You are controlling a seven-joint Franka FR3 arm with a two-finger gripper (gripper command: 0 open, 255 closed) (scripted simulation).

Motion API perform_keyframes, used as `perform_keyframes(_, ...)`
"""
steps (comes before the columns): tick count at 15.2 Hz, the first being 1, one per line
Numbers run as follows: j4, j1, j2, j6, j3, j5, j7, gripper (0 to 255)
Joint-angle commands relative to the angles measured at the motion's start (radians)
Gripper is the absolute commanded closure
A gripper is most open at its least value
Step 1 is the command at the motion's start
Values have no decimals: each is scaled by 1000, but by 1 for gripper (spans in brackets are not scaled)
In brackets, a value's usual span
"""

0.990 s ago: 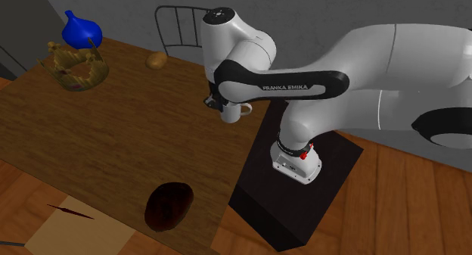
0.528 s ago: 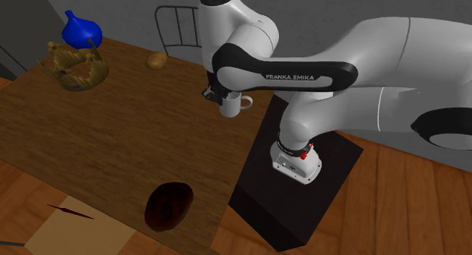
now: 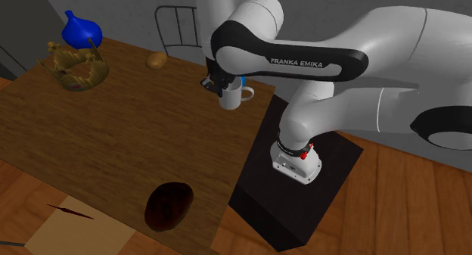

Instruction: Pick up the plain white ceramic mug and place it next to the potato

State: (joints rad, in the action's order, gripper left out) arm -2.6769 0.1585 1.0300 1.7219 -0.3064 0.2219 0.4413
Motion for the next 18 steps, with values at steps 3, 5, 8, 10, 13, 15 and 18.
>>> perform_keyframes(3, 58, -7, -13, -45, 9, -11, 2, 255)
perform_keyframes(5, 87, -11, -19, -68, 15, -17, 2, 255)
perform_keyframes(8, 130, -35, -108, -20, 10, -27, -7, 255)
perform_keyframes(10, 176, -59, -196, 23, 3, -37, -13, 255)
perform_keyframes(13, 253, -93, -326, 77, -10, -57, -17, 255)
perform_keyframes(15, 310, -114, -411, 106, -19, -72, -16, 255)
perform_keyframes(18, 404, -144, -538, 138, -34, -100, -9, 255)
